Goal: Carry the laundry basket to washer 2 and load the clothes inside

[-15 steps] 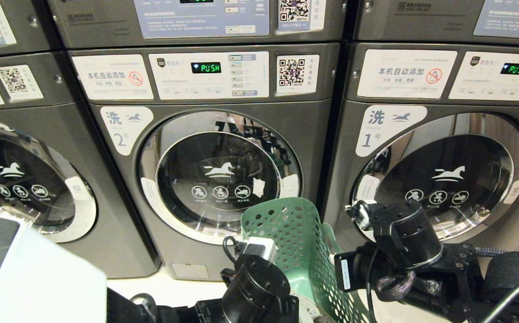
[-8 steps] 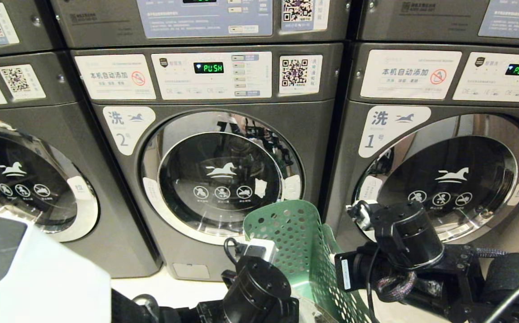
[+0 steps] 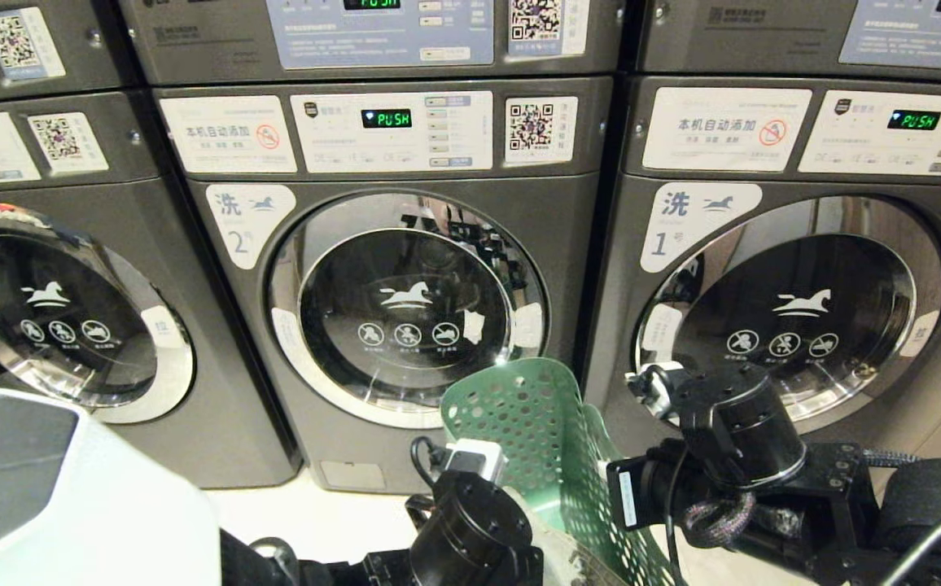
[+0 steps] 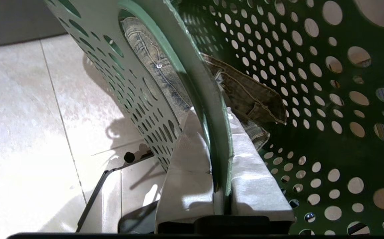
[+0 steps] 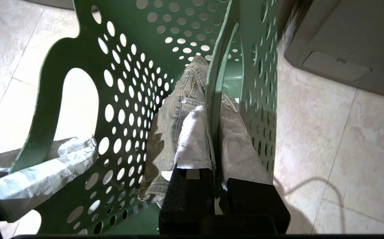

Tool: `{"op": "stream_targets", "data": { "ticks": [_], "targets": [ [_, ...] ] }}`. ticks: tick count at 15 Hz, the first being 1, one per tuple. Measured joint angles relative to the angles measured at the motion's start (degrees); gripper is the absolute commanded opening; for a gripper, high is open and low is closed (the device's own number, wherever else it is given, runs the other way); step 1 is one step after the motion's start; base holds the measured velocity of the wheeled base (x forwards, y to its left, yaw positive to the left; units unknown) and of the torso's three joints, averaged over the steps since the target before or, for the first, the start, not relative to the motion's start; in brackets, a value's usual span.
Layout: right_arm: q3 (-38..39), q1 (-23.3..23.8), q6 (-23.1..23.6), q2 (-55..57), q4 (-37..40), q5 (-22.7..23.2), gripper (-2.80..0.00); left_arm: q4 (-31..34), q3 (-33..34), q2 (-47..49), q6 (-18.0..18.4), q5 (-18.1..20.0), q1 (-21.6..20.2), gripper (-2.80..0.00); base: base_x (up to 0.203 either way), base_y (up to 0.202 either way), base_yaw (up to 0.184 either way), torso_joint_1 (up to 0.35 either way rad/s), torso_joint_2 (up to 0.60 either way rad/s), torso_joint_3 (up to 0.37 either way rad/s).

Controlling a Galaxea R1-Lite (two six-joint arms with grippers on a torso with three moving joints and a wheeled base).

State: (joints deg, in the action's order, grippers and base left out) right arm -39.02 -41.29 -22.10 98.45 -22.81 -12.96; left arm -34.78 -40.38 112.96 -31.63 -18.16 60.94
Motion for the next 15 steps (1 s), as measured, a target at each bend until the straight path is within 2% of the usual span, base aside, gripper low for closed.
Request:
{"op": "stream_targets", "data": {
  "ticks": [6, 10, 15],
  "targets": [
    [0.0, 0.0, -0.1, 0.0, 0.0, -0.1, -2.80, 0.0, 0.1, 0.0, 0.0, -0.3, 0.0, -2.80, -0.184, 0.000, 0.002, 0.001, 0.00, 0.003],
    [0.2, 0.0, -0.2, 0.0, 0.0, -0.1, -2.80, 0.0, -0.2, 0.0, 0.3, -2.4, 0.3, -2.80, 0.000, 0.000, 0.000, 0.000, 0.00, 0.000],
    [0.1, 0.0, -0.2, 0.0, 0.0, -0.1, -2.80, 0.0, 0.0, 0.0, 0.3, -2.6, 0.5, -2.80, 0.000, 0.000, 0.000, 0.000, 0.00, 0.000]
  ]
}}
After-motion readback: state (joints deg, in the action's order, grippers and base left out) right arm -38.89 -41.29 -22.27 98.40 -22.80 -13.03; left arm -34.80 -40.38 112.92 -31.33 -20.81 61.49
